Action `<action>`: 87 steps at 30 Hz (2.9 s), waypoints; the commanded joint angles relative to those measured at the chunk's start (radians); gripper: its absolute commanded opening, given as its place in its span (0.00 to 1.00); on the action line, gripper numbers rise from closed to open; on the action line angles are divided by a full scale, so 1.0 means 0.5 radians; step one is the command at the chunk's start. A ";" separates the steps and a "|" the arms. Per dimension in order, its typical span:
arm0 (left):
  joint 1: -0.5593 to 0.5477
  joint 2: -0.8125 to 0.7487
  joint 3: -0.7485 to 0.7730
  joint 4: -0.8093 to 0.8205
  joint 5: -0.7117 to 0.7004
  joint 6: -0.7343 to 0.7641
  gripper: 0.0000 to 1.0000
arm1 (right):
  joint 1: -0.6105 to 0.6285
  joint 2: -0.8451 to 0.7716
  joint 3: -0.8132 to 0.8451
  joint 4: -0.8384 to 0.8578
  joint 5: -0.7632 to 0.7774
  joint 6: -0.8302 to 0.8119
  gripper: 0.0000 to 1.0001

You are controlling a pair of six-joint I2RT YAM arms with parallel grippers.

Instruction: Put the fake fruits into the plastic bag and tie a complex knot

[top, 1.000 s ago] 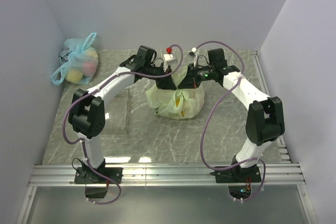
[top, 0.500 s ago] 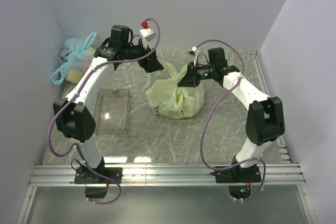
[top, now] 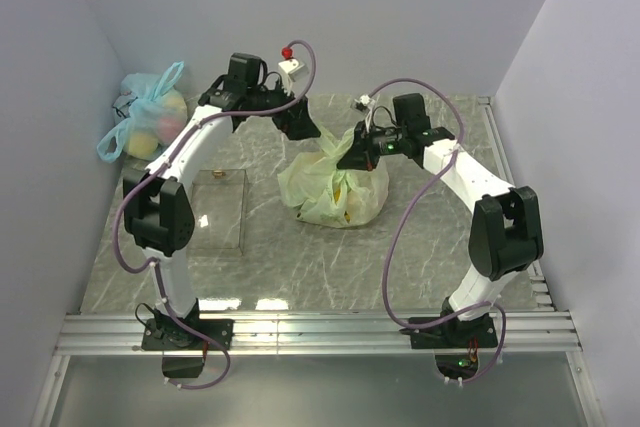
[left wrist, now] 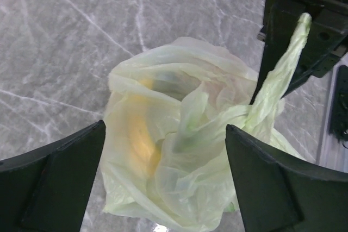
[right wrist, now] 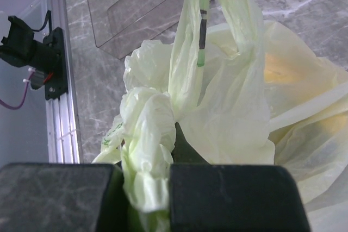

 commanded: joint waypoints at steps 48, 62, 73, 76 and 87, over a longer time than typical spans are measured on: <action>-0.632 0.025 -0.306 -0.441 -0.736 -0.447 0.00 | 0.033 -0.204 -0.357 0.875 0.785 1.315 0.00; -0.608 0.176 -0.361 -0.067 -1.246 -1.030 0.00 | 0.039 -0.480 -0.713 1.087 0.792 1.631 0.00; -0.476 0.295 -0.106 0.537 -0.964 -1.490 0.00 | 0.066 -0.401 -0.766 1.599 0.727 2.361 0.00; -0.448 0.280 -0.143 0.700 -0.814 -1.609 0.00 | 0.079 -0.364 -0.760 1.706 0.761 2.478 0.00; -0.325 0.280 -0.631 1.375 0.073 -2.009 0.00 | 0.149 -0.376 -0.607 1.052 0.866 1.897 0.14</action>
